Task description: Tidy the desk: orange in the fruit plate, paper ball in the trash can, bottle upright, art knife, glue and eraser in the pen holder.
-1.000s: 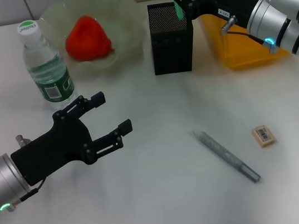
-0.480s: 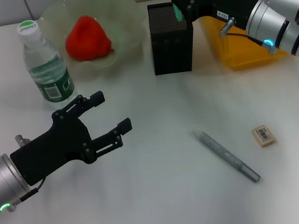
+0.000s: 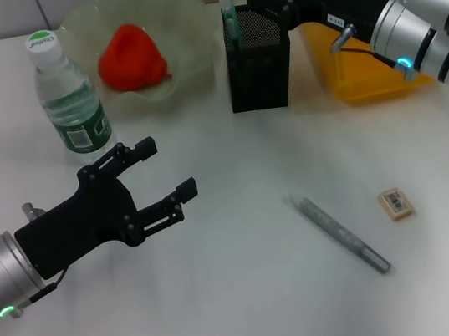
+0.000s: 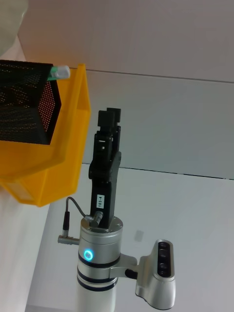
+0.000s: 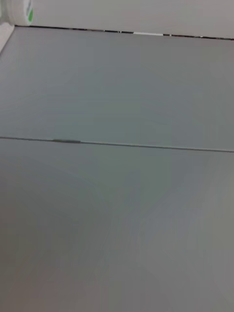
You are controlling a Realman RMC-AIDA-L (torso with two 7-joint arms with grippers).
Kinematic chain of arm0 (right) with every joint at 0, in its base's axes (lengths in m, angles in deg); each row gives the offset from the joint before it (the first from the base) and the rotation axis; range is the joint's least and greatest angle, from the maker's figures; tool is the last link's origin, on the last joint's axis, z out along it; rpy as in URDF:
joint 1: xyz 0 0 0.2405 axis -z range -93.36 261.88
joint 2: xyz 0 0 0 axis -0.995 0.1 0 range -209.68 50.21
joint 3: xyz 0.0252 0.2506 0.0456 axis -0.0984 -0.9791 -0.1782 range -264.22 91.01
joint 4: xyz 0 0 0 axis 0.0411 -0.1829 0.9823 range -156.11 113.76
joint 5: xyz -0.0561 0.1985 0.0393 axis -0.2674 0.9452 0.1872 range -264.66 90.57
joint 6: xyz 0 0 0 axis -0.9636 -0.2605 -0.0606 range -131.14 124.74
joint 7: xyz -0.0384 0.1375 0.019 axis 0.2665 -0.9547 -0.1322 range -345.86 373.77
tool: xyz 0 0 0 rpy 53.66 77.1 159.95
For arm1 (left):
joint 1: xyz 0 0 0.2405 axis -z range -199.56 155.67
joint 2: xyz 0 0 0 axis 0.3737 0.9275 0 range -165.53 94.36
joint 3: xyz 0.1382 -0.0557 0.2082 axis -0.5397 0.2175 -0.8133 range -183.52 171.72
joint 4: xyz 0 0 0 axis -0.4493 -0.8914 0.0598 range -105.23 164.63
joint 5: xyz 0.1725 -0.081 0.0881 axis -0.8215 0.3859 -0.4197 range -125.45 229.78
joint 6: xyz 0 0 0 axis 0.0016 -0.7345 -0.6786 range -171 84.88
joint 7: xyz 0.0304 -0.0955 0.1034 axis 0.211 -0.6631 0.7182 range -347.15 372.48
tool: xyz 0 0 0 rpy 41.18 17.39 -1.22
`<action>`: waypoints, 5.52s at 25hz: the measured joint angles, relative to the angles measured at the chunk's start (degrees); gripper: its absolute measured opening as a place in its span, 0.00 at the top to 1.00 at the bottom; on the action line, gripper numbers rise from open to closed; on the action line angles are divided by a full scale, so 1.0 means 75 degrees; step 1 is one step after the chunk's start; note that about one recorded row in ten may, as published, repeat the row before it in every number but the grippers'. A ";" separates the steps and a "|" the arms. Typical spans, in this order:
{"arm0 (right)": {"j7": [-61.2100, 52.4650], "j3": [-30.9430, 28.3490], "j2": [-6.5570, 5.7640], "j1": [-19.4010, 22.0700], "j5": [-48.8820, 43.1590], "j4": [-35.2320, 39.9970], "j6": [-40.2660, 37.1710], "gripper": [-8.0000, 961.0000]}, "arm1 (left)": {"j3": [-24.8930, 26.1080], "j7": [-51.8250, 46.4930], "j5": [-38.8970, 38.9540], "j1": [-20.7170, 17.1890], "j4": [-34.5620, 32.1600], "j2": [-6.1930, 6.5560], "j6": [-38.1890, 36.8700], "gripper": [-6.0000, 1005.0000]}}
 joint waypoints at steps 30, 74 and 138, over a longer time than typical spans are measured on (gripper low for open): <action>0.0521 -0.0018 -0.0001 0.0071 0.2208 -0.0355 -0.0410 0.15 | -0.0032 0.0011 -0.0001 -0.0013 -0.0023 0.0010 -0.0060 0.14; -0.9678 -0.0781 -0.0953 -0.0090 -0.9413 0.6503 -0.5857 0.15 | -0.0510 -0.0763 -0.0369 -0.0023 -0.0483 0.0139 -0.0208 0.14; -0.9647 0.3617 -0.0038 -0.0374 -1.3099 0.6865 -0.4357 0.19 | -0.0567 -0.1179 -0.1381 -0.0181 -0.1166 0.0044 -0.0484 0.14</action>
